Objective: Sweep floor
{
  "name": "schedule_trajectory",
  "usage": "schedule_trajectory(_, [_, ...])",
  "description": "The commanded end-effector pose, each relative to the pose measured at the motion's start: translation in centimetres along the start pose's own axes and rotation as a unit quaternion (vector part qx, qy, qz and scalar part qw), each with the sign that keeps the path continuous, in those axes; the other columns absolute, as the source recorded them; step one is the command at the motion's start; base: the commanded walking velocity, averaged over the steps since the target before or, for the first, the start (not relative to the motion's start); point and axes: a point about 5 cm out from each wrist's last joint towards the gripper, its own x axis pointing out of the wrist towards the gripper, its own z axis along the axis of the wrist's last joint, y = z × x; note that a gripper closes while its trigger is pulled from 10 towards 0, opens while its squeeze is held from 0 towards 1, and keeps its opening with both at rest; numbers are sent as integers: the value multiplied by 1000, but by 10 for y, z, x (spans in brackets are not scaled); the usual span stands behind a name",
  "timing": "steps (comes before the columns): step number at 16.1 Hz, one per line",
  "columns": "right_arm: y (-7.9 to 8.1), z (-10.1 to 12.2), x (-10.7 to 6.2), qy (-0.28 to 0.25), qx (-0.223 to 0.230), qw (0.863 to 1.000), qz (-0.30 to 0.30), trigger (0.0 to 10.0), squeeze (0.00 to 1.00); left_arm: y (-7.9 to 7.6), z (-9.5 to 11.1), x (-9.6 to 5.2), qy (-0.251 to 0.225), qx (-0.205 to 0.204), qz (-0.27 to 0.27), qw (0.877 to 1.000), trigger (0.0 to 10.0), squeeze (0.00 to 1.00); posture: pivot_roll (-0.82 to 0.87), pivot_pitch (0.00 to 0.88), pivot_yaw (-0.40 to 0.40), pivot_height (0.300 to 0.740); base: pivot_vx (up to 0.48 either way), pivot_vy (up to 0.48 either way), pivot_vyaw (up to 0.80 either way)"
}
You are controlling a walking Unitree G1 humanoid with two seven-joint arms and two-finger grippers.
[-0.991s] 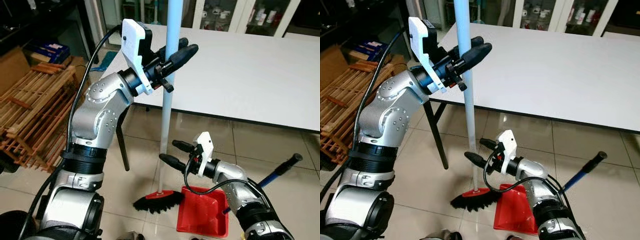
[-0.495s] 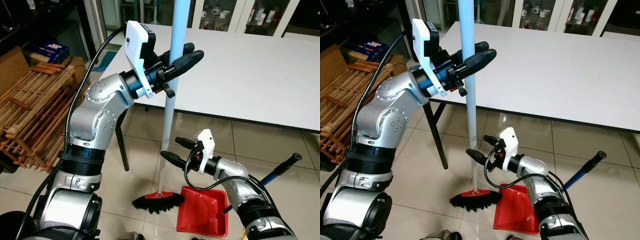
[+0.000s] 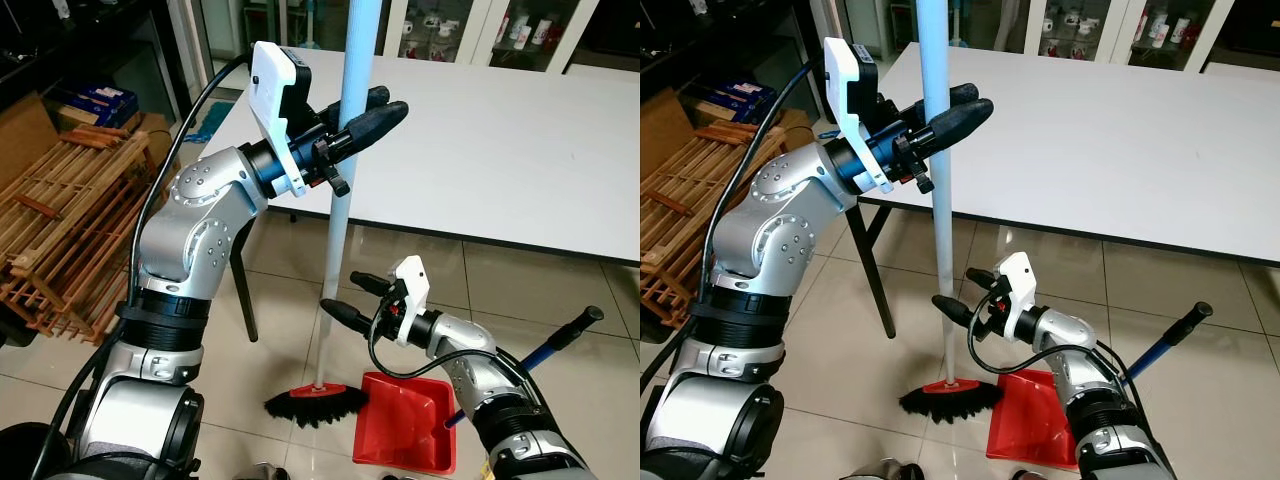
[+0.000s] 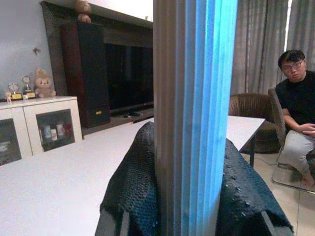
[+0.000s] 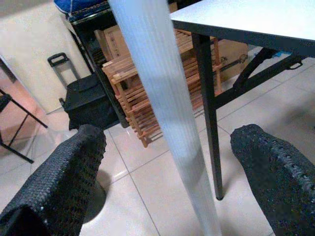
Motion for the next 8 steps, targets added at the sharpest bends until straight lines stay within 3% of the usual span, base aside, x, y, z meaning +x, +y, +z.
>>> schedule_trajectory(1, [0, 6, 2, -11, -6, 1000, 5, 10000, 1000, -2, 9, 1, -14, 6, -14, 1000, 10000, 0, 36, 61, 25, 740, 0, 0, 0])
schedule_trajectory(8, [4, 6, 7, -16, -1, 1000, 15, 10000, 1000, -1, 9, 0, -15, 5, -11, 1000, 10000, 0, 38, 61, 23, 740, 0, 0, 0])
